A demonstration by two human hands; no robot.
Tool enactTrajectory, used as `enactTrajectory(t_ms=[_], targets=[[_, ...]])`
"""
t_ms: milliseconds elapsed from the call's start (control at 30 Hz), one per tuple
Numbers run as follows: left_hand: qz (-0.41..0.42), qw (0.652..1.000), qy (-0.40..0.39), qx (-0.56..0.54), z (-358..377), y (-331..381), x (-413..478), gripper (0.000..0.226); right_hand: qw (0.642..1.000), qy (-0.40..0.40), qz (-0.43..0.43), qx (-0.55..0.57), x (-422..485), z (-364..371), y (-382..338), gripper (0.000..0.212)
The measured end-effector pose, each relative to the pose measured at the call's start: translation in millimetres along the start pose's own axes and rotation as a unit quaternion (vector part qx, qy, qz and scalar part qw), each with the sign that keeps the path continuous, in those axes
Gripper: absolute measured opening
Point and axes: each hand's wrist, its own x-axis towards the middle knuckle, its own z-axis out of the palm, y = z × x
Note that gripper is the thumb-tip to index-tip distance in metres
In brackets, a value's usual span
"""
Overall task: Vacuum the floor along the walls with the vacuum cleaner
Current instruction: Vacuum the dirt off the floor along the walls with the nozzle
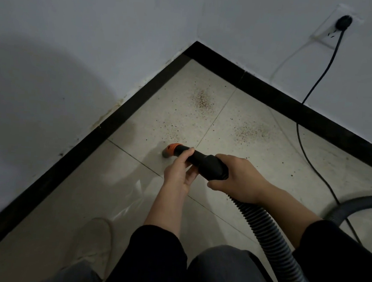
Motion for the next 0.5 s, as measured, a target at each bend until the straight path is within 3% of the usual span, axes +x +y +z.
enactTrajectory(t_ms=[500], targets=[[0.024, 0.999, 0.018, -0.033, -17.9, 20.1, 0.2, 0.029, 0.999, -0.006, -0.048, 0.003, 16.8, 7.2, -20.5, 0.029]])
